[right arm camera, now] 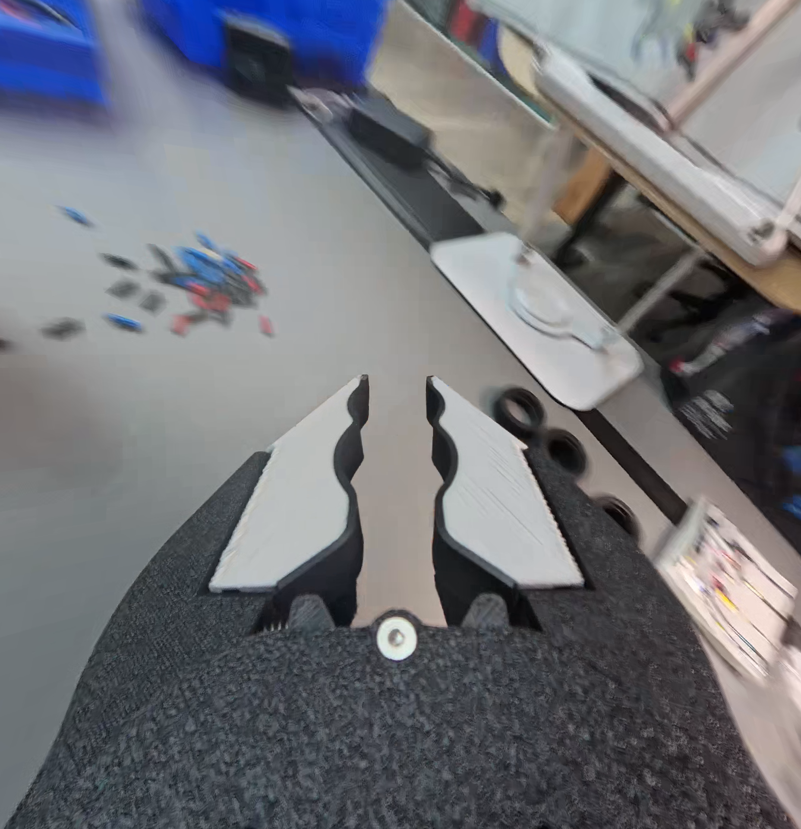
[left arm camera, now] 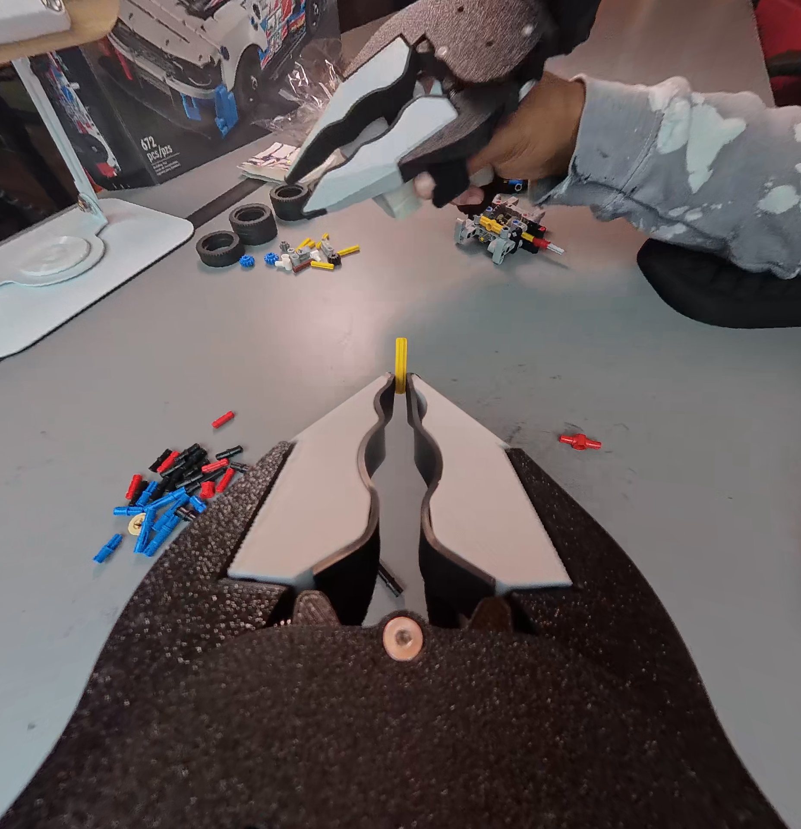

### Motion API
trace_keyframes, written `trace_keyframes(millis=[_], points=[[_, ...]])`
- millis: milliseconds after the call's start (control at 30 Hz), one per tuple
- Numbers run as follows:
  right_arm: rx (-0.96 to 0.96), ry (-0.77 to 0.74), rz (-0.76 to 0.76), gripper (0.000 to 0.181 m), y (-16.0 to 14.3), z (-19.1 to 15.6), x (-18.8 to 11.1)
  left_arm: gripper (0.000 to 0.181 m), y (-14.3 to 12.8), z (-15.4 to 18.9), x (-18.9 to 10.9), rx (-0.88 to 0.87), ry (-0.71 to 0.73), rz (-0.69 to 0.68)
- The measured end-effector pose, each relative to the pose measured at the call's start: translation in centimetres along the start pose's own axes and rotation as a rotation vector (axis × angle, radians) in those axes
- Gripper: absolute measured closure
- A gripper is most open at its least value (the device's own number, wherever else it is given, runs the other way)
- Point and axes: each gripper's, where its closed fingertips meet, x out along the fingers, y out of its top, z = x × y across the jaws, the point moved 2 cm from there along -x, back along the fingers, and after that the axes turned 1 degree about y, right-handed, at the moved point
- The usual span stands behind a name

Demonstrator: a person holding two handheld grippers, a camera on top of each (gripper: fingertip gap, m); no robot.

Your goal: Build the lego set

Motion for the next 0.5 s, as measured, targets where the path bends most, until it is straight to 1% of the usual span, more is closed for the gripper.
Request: trace_keyframes(millis=[33,67,100,133,200,267,300,367,433,500], points=[[0.025,0.175,0.092,0.156,2.1,-2.8,-1.1,0.177,0.2,0.1,-0.1,0.035,0.011,0.009],[0.039,0.342,0.145,0.156,3.5,-5.6,-2.3,0.177,0.4,0.3,-0.1,0.067,0.019,0.017],[0.036,0.487,0.15,0.156,4.1,-8.2,-3.4,0.177,0.6,0.5,-0.1,0.095,0.029,0.022],[0.008,0.584,0.146,0.156,4.3,-10.4,-4.0,0.177,0.7,0.7,0.0,0.122,0.037,0.023],[-0.06,0.618,0.172,0.158,4.4,-12.8,-4.0,0.177,0.8,1.3,0.2,0.169,0.037,0.012],[-0.064,0.655,0.139,0.159,4.0,-14.5,-3.3,0.177,0.7,2.0,0.4,0.201,0.024,0.002],[-0.068,0.664,0.14,0.166,3.9,-14.9,-3.1,0.177,0.6,2.3,0.5,0.211,0.021,-0.009],[-0.074,0.683,0.174,0.176,4.0,-15.3,-3.2,0.175,0.3,2.2,0.6,0.228,0.033,-0.028],[-0.087,0.678,0.168,0.178,3.9,-15.1,-3.2,0.174,0.2,2.3,0.5,0.216,0.017,-0.023],[-0.066,0.641,0.182,0.178,4.1,-13.6,-3.2,0.161,0.5,1.9,0.4,0.18,0.028,-0.003]])
